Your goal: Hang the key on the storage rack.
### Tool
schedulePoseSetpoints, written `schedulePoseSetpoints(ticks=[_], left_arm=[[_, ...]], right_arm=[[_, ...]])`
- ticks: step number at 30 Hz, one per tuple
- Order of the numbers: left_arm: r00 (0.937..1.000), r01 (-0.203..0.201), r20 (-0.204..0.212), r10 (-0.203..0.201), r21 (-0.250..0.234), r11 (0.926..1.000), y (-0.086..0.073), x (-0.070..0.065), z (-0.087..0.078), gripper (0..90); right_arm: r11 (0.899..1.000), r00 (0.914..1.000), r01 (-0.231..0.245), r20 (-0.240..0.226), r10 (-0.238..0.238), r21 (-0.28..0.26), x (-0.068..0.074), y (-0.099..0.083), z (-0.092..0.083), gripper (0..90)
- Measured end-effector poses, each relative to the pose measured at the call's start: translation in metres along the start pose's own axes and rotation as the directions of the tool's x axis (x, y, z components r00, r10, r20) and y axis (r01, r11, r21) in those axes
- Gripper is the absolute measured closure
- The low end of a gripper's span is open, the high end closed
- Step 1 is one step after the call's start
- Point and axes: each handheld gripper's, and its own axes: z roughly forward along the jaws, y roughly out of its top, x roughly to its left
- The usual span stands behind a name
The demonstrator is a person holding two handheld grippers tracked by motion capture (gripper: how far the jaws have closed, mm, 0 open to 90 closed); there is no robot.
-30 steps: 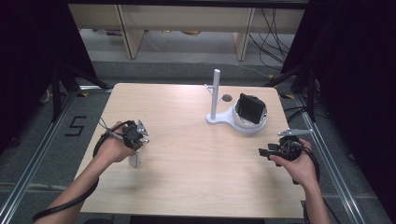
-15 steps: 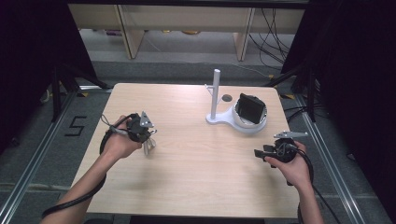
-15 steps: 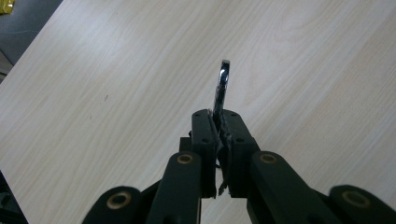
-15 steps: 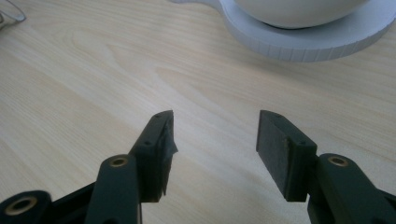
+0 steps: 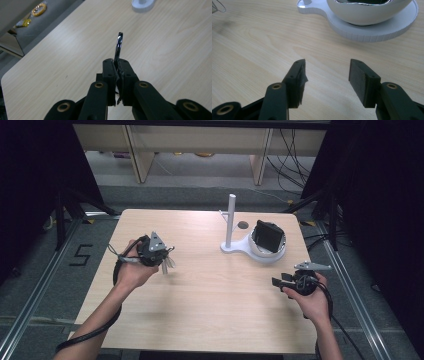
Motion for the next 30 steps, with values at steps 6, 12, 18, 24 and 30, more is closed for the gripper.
schedulePoseSetpoints(ticks=[6, 12, 18, 24, 30], left_arm=[[0.9997, 0.015, -0.017, -0.017, -0.065, 0.9978, 0.002, -0.001, 0.003, 85.1], [0.9972, 0.071, -0.011, -0.073, -0.14, 0.9876, 0.01, -0.005, 0.008, 85.1], [0.9933, 0.115, 0.009, -0.115, -0.194, 0.9743, 0.018, -0.009, 0.014, 85.1], [0.9897, 0.143, 0.045, -0.135, -0.262, 0.9544, 0.026, -0.008, 0.024, 85.0], [0.985, 0.173, 0.059, -0.162, -0.326, 0.9294, 0.034, -0.006, 0.033, 85.1]], right_arm=[[1.0, 0.9997, -0.004, 0.023, 0.004, 0.001, -0.002, -0.002, -0.002, 48.4], [1.0, 0.9992, 0.027, 0.031, -0.027, 0.004, -0.003, -0.001, -0.003, 48.2], [1.0, 0.9999, 0.0, 0.014, 0.0, 0.0, 0.005, 0.0, -0.004, 48.1], [0.999, 0.999, 0.037, 0.027, -0.037, 0.004, 0.002, 0.0, -0.004, 47.9], [1.0, 0.9995, 0.027, 0.014, -0.027, 0.0, 0.003, -0.001, -0.004, 47.6]])
